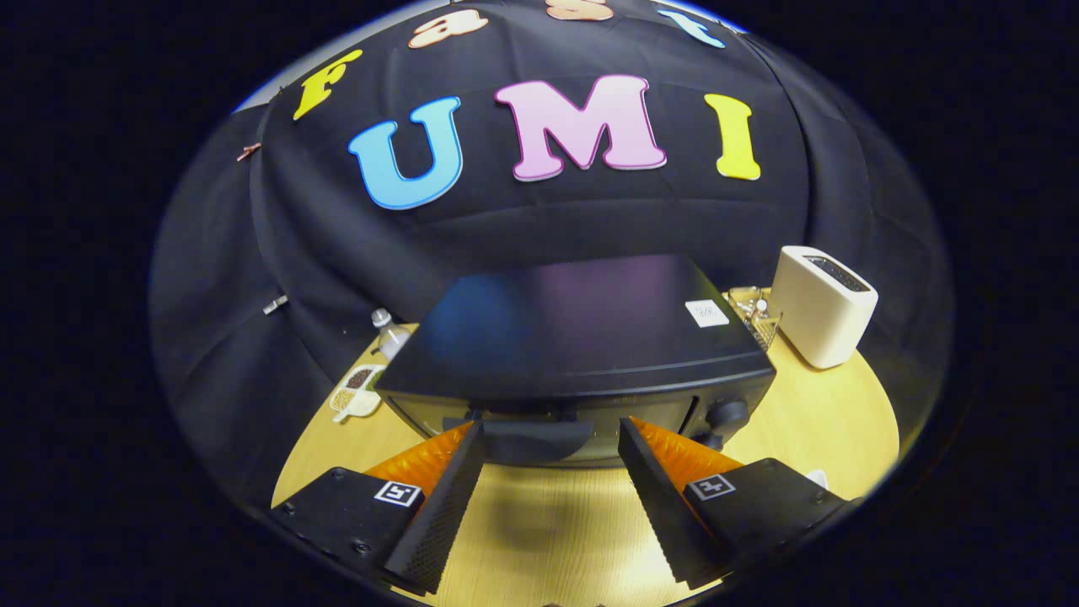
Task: Open the toaster oven, put the food inside, and close the toaster oven door.
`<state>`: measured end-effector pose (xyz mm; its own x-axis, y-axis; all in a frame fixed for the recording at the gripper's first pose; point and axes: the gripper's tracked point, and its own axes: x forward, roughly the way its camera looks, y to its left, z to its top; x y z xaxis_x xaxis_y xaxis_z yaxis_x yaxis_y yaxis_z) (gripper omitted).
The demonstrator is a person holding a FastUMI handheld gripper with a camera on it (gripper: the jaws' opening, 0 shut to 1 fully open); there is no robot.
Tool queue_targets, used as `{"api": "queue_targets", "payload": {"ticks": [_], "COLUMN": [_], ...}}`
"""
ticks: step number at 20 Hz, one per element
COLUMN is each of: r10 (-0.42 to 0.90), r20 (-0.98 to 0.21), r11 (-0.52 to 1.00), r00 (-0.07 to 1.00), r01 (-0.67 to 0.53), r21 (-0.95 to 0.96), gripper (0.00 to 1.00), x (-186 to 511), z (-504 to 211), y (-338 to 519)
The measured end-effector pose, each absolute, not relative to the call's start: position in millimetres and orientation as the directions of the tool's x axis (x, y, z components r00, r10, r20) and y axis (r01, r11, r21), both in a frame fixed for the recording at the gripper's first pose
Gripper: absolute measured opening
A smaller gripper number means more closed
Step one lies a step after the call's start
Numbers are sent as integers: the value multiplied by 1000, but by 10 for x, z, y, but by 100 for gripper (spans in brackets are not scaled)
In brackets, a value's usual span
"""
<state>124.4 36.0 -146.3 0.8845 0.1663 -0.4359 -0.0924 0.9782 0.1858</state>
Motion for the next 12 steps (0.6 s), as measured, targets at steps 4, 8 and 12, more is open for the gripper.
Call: {"api": "queue_targets", "payload": {"ticks": [4,8,12], "r10": [153,114,49], "r20": [-337,-266,-183], "r11": [984,991,998], "r00": [929,957,982], "r01": [-111,-92,-40], "r21": [141,94,52], "gripper": [98,98,98], "x": [1065,736,424], "z": [-1007,-710,-376], "y": [201,-113,-483]}}
